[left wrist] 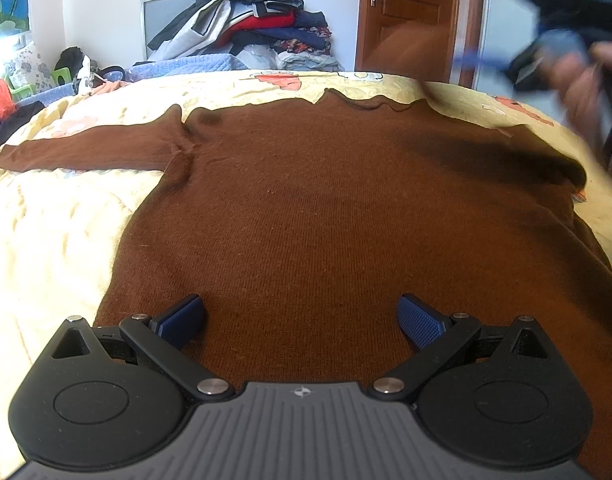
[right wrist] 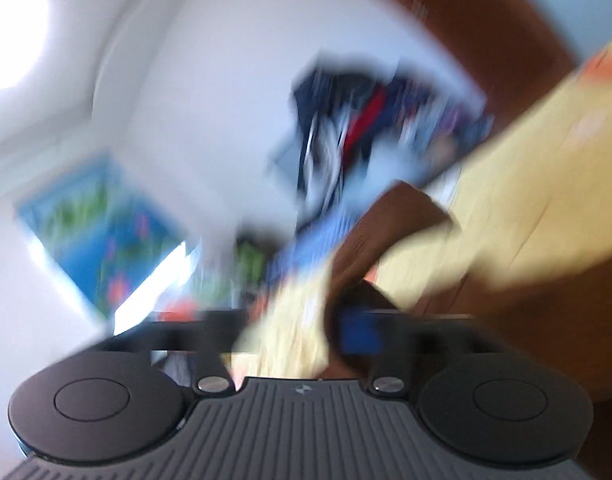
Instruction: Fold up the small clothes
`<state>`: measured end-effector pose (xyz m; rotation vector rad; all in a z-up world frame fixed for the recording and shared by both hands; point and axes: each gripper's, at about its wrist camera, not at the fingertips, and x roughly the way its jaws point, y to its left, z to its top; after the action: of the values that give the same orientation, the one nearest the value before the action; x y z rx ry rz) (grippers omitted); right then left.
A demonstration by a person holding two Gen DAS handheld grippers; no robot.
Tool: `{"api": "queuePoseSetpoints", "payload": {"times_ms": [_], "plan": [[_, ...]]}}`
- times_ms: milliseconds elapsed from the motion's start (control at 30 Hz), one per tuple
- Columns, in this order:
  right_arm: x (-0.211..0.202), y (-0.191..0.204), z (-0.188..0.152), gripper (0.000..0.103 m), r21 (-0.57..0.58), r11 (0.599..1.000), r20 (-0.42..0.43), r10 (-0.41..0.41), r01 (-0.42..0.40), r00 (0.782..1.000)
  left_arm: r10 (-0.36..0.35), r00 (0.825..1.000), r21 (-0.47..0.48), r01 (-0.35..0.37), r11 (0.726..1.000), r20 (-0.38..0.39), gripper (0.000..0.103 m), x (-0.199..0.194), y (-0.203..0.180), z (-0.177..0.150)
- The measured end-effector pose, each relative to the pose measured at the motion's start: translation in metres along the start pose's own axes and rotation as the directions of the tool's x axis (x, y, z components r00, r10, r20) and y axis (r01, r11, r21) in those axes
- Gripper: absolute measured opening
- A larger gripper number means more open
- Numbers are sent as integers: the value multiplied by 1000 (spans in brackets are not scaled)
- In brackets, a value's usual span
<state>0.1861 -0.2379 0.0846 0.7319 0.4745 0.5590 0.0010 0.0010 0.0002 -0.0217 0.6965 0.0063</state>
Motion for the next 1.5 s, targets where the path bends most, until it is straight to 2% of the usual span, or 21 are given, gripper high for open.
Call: {"api": "queuePoseSetpoints", "payload": {"times_ms": [67,133,200,267,367,433,467,533,633,667,700,767,833,867,933,1000,1133,1233,1367,1500], "plan": [[12,7,-30,89,-6,999,-44,-51,51,998,1,1000,2,-1,1000,1,103,-1,0,-1],[5,7,-55,88,-22,999,-92,-42,41,995,7,1000,9,-7,1000,0,103,-2,-2,-1],[-16,5,-74,88,-60,996,-116,-75,68,990,-1,1000,14,1,1000,-2,103,-4,-2,-1],[-45,-2,-91,89,-105,987,-123,-138,125,983,-35,999,6,35,999,-35,103,-6,1,7],[-72,-24,-105,95,-149,966,-108,-226,209,968,-173,984,-137,168,976,-30,103,-1,19,38],[-85,-31,-114,95,-194,951,-81,-260,240,962,-209,978,-206,205,957,0,103,10,27,67],[-89,-34,-118,96,-187,956,-70,-244,228,967,-215,976,-239,215,947,29,103,19,33,82],[-91,-35,-123,103,-183,960,-64,-228,213,972,-247,967,-326,252,911,56,103,44,46,105],[-81,-38,-123,103,-192,959,-73,-228,211,971,-360,933,-509,316,801,12,101,91,63,124],[-81,-38,-123,103,-190,960,-74,-225,207,972,-367,930,-544,312,779,9,93,103,65,127],[-79,-39,-123,103,-183,962,-74,-218,201,973,-349,937,-558,286,779,-7,87,113,64,130],[-81,-43,-122,103,-154,971,-69,-196,183,978,-298,952,-556,212,804,-69,45,134,59,136],[-81,-46,-121,103,-135,976,-66,-183,172,981,-234,970,-523,169,835,-61,33,143,52,143],[-81,-47,-121,103,-133,976,-65,-180,170,981,-211,975,-503,150,851,-66,22,148,48,147],[-80,-47,-122,103,-135,976,-66,-179,169,982,-151,986,-465,99,880,-77,6,152,42,152],[-80,-47,-122,103,-135,977,-66,-177,167,982,-122,990,-436,82,896,-65,5,147,43,153],[-79,-48,-122,103,-130,978,-65,-172,163,983,-65,996,-354,80,932,56,4,112,46,158],[-80,-48,-122,103,-128,978,-65,-171,162,983,28,992,-330,14,944,121,4,96,63,162],[-80,-47,-124,103,-129,978,-64,-173,164,983,119,992,-377,-91,922,52,4,104,100,160],[-79,-47,-124,103,-129,978,-64,-173,164,983,145,989,-351,-135,927,4,4,115,107,148]]}}
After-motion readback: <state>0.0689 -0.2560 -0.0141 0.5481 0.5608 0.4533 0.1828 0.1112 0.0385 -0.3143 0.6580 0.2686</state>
